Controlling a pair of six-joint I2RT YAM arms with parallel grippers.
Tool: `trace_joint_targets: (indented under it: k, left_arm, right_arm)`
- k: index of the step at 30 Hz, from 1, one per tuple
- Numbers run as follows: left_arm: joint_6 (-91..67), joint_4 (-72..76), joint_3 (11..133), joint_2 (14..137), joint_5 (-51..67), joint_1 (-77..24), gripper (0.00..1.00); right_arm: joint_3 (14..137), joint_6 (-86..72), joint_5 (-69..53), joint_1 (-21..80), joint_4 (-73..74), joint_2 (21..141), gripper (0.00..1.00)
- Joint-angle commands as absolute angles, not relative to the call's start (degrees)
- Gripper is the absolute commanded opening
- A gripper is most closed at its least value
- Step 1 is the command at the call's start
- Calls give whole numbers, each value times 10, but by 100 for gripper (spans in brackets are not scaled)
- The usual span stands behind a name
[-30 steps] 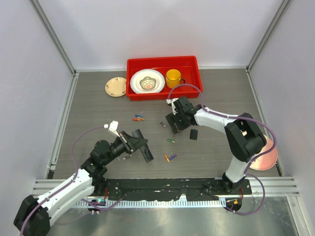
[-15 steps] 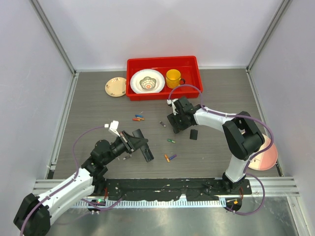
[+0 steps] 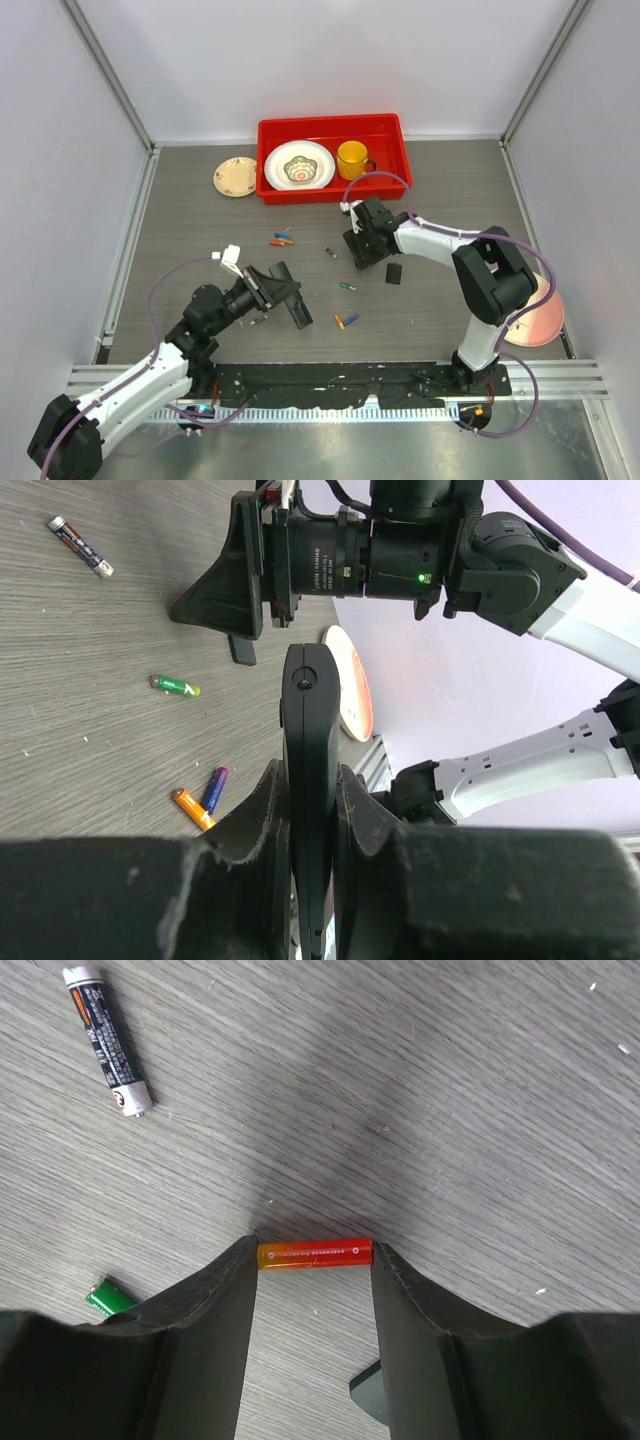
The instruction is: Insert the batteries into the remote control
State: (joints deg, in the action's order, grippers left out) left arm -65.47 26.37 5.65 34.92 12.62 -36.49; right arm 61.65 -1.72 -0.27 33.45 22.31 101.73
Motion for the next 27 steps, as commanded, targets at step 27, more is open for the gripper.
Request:
trace_joint_targets:
  k: [27]
  left_arm:
    - [-650, 339, 67, 381, 124, -366, 0]
  right_arm:
    - [629, -1003, 378, 449, 479, 967, 1]
